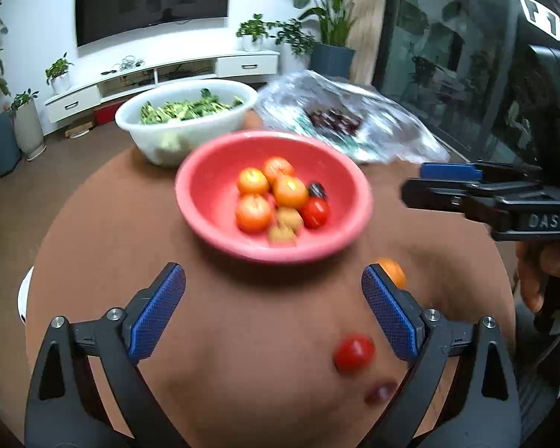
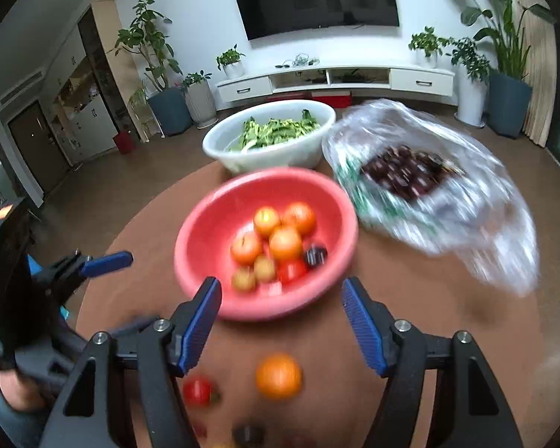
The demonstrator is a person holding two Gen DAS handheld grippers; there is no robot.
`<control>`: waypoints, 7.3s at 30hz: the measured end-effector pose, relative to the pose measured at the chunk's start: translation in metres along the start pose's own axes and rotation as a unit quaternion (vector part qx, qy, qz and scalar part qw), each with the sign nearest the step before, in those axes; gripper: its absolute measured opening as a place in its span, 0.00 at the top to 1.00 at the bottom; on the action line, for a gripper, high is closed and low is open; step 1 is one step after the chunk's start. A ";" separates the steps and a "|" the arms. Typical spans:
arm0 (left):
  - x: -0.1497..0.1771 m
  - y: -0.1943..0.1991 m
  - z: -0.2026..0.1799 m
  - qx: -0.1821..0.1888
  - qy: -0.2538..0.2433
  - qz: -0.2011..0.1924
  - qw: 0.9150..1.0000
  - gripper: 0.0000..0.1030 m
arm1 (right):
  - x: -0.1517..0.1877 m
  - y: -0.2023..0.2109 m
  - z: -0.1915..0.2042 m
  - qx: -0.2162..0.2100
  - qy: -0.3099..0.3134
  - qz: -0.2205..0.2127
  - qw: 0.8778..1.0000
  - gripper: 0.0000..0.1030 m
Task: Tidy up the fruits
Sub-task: 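Move both grippers back from the bowl to the fruit pile, then reach the right gripper to the yellow-brown pear-like fruit and close on it, then grasp the red grape with the left gripper while the right holds the brown fruit, then carry grape and brown fruit into the red bowl and open both grippers, then move both grippers back from the bowl to the remaining fruit, then reach the left gripper to the red tomato and close on it, then grasp the dark plum with the right gripper while the left holds the tomato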
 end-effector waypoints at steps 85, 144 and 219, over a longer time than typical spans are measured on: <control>0.077 0.019 -0.054 0.056 -0.050 0.067 0.995 0.78 | 0.133 0.034 0.018 -0.016 -0.073 0.049 0.996 0.70; -0.071 -0.121 0.025 -0.038 -0.001 0.034 0.999 0.62 | -0.032 -0.116 0.007 0.055 0.064 0.094 0.992 0.65; 0.072 0.000 -0.022 0.049 -0.003 0.092 0.995 0.71 | 0.101 -0.018 0.046 0.006 0.031 0.101 0.994 0.53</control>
Point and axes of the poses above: each gripper's, at about its wrist camera, not at the fingertips, and y roughly against the way its jaws point, z to its left, x to its underside, the point moved 1 cm from there along -y, roughly the way its jaws point, and after that the axes turned 8 degrees about -x, right-handed, at the moved point
